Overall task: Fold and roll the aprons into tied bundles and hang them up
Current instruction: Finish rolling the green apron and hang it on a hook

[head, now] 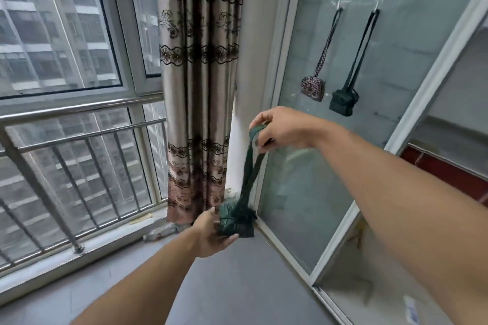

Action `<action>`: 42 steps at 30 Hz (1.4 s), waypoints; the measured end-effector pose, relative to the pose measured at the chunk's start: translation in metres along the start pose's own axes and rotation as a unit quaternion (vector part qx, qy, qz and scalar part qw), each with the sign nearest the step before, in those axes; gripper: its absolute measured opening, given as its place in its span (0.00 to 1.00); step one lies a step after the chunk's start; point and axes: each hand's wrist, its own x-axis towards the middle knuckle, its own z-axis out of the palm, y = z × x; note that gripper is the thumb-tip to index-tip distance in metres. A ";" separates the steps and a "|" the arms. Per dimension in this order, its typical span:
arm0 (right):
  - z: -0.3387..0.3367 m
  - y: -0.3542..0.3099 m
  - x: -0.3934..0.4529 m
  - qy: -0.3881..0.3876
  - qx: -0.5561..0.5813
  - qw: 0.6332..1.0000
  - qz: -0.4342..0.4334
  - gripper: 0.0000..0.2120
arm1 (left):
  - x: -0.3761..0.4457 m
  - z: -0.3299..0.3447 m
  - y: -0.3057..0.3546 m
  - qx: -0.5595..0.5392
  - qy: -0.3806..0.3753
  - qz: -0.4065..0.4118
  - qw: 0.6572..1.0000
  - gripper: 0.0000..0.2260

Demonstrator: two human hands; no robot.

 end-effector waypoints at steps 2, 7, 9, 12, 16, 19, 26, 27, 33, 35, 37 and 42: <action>-0.024 -0.003 0.013 -0.017 -0.022 1.000 0.012 0.12 | 0.003 0.033 0.026 0.102 0.039 0.035 0.993 0.23; -0.097 0.001 0.040 0.042 -0.097 0.994 -0.024 0.12 | 0.042 0.119 0.106 0.252 0.056 0.248 0.934 0.18; -0.134 0.005 0.046 0.063 -0.126 0.990 -0.034 0.13 | 0.041 0.166 0.140 0.275 0.007 0.334 0.902 0.14; -0.196 0.017 0.054 0.097 -0.134 0.985 -0.039 0.12 | 0.023 0.251 0.181 0.278 -0.102 0.417 0.859 0.13; -0.263 0.022 0.060 0.117 -0.122 0.985 -0.035 0.10 | 0.010 0.338 0.217 0.301 -0.177 0.427 0.834 0.10; -0.312 0.022 0.060 0.153 -0.142 0.978 -0.027 0.10 | 0.001 0.391 0.234 0.290 -0.180 0.445 0.828 0.07; -0.391 0.028 0.057 0.305 -0.222 0.926 -0.011 0.06 | -0.004 0.471 0.266 0.255 -0.151 0.519 0.802 0.06; -0.401 0.027 0.056 0.336 -0.231 0.913 -0.016 0.06 | -0.006 0.484 0.273 0.253 -0.154 0.530 0.795 0.06; -0.442 0.021 0.061 0.480 -0.269 0.832 -0.069 0.05 | 0.000 0.543 0.315 0.268 -0.128 0.619 0.727 0.03; -0.451 0.020 0.067 0.510 -0.282 0.808 -0.084 0.02 | 0.004 0.556 0.329 0.270 -0.114 0.637 0.713 0.05; -0.460 0.019 0.074 0.534 -0.291 0.788 -0.094 0.02 | 0.009 0.567 0.341 0.271 -0.115 0.644 0.706 0.06; -0.476 0.017 0.086 0.577 -0.288 0.757 -0.109 0.01 | 0.013 0.594 0.362 0.254 -0.139 0.642 0.710 0.06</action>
